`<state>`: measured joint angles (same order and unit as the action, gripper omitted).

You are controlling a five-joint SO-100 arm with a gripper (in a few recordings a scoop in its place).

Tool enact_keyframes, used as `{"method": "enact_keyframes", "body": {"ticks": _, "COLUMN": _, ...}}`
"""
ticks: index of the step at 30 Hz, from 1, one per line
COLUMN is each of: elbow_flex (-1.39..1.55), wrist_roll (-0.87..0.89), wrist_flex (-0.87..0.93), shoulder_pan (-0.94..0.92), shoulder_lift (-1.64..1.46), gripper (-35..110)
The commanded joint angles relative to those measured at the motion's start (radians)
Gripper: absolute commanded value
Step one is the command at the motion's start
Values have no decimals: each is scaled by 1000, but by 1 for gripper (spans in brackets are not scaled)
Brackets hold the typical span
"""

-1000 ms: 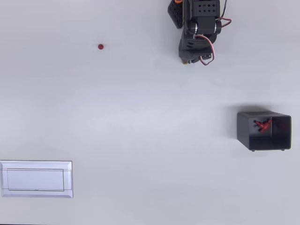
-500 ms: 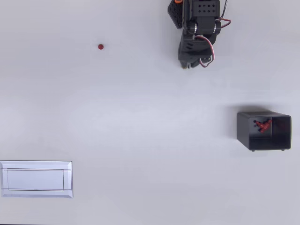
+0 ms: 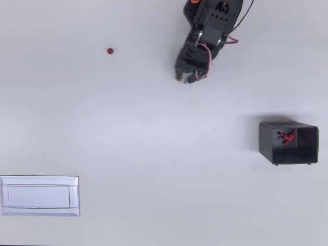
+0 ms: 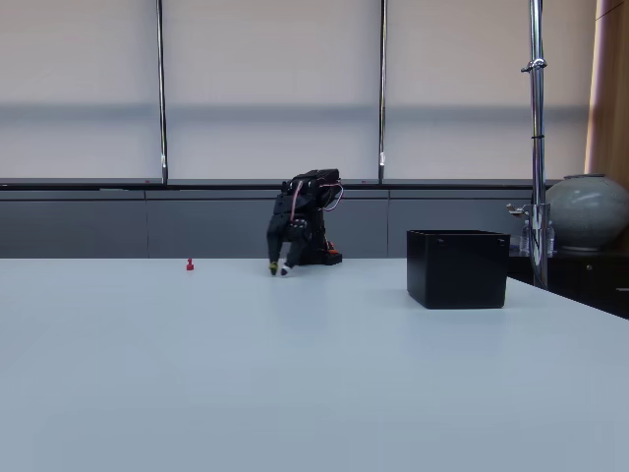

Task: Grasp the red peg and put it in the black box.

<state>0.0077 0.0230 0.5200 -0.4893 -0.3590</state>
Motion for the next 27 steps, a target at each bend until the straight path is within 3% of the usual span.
{"method": "enact_keyframes", "body": {"ticks": 1, "elbow_flex": 14, "wrist_roll": 14, "wrist_flex": -138, "shoulder_pan": -72, "shoulder_lift": -137, "gripper": 9}}
{"method": "enact_keyframes", "body": {"ticks": 20, "elbow_flex": 21, "wrist_roll": -51, "wrist_flex": -986, "shoulder_pan": -308, "shoulder_lift": -750, "gripper": 10}}
{"method": "enact_keyframes", "body": {"ticks": 27, "elbow_flex": 20, "wrist_roll": -104, "wrist_flex": -1034, "shoulder_pan": -334, "shoulder_lift": -808, "gripper": 6}}
